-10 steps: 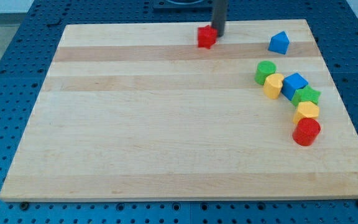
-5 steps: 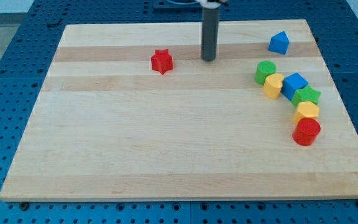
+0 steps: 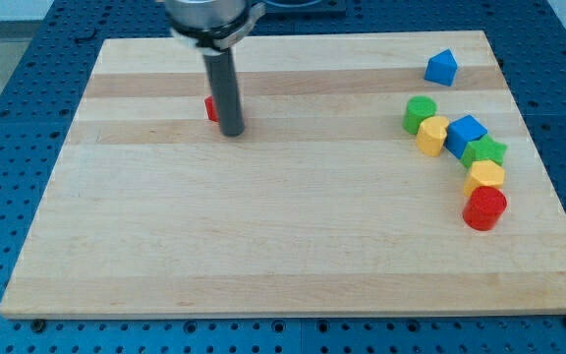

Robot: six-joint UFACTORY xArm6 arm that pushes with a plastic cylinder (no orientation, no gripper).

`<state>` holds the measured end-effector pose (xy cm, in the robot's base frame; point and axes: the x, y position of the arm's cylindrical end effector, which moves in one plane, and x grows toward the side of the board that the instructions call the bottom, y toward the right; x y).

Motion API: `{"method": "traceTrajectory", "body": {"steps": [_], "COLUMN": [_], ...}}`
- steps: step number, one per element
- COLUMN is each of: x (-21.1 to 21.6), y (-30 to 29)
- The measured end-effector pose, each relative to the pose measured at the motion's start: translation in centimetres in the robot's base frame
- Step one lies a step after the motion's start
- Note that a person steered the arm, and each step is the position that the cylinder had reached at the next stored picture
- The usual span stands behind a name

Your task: Slide red star towards the center left

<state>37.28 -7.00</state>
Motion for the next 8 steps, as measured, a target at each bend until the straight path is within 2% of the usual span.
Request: {"method": "traceTrajectory", "body": {"steps": [1,2,3,5,6,8], "x": [-3.9,-7.1,-7.0,3.3,2.3,-4.2], "y": [3.2,3.8,0.7,-5.7,-4.8,6.1]}}
